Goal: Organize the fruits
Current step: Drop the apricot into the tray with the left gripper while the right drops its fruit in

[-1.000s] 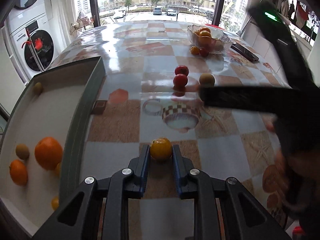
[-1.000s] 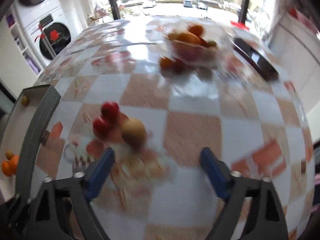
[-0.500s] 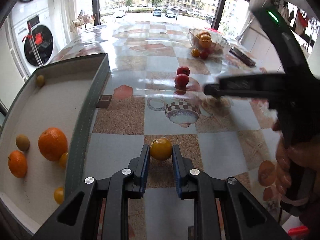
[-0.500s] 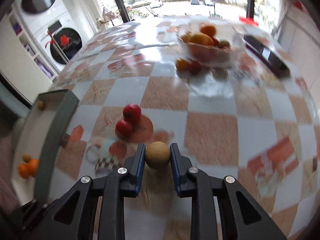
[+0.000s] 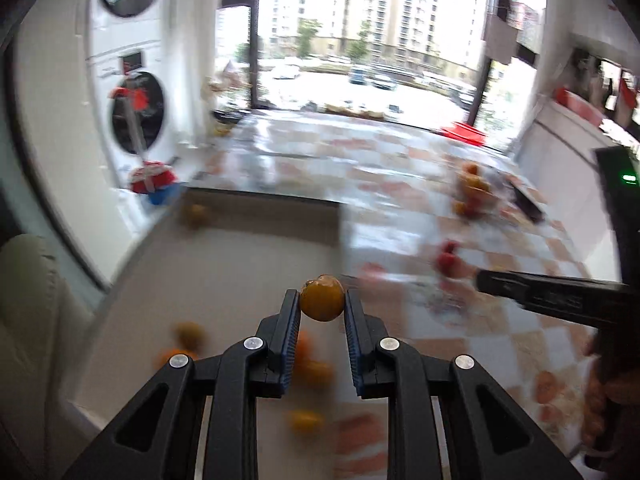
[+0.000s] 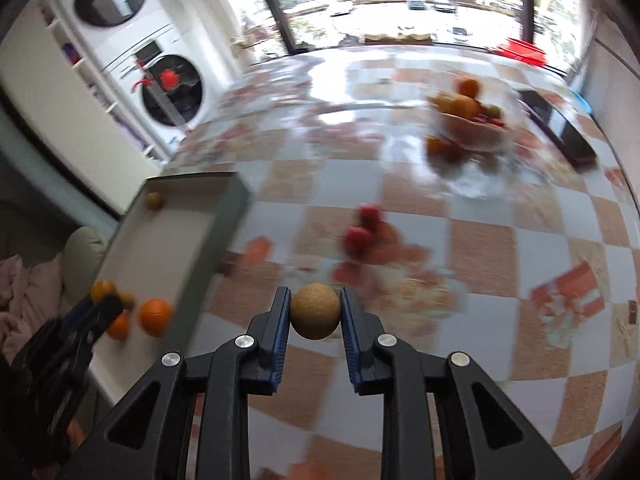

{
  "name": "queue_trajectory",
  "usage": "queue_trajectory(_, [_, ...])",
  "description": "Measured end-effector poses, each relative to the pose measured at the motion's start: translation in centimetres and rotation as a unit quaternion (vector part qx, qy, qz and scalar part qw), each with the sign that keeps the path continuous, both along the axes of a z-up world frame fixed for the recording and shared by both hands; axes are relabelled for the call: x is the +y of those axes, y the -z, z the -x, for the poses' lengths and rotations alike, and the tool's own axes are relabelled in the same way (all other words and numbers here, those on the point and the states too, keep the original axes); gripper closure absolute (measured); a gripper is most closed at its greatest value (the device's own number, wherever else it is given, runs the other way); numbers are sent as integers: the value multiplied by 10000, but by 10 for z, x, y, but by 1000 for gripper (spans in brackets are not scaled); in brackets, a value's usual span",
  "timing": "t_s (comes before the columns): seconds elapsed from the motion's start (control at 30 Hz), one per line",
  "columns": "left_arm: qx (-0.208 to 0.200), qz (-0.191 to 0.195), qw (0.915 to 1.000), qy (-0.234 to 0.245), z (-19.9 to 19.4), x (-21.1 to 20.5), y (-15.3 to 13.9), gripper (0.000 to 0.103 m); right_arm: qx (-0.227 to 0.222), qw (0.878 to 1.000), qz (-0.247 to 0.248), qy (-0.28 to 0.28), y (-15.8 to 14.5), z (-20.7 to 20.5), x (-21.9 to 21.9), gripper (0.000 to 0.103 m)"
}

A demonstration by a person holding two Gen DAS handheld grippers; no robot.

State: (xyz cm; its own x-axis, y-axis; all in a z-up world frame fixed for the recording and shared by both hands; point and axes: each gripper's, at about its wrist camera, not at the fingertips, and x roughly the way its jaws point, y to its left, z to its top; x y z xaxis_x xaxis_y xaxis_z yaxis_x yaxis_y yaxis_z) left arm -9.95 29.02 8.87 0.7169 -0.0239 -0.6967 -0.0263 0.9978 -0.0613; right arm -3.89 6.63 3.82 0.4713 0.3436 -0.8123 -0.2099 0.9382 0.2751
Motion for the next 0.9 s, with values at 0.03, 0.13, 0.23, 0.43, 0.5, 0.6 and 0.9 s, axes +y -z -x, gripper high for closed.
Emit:
queue_trajectory(0.03, [-9,-124,9998,-154,-1,10,1,80,-6,10000,4,-75,-1,0,9,76])
queue_trajectory(0.13, [117,-315,9983,-486,-1,38,9,80,-2,9994,16,-352,-3,0,41,76])
queue_trajectory(0.23, [368,-198,9965,-718,-3,61,24,80,67,9981,7,-606,1,0,73,76])
queue_trajectory(0.43, [468,-91,9950,-882,-6,73,38,80,141,9948,81,-1009,10,-2,126,76])
queue_trajectory(0.5, [524,-68,9945,-903,-8,72,42,80,151,9935,143,-1117,13,-3,138,76])
queue_trajectory(0.6, [601,-86,9940,-913,-9,76,48,80,231,9912,191,-1292,18,-5,149,76])
queue_trajectory(0.9, [615,-202,9919,-1089,-7,76,53,12,81,9903,318,-1351,10,-2,153,37])
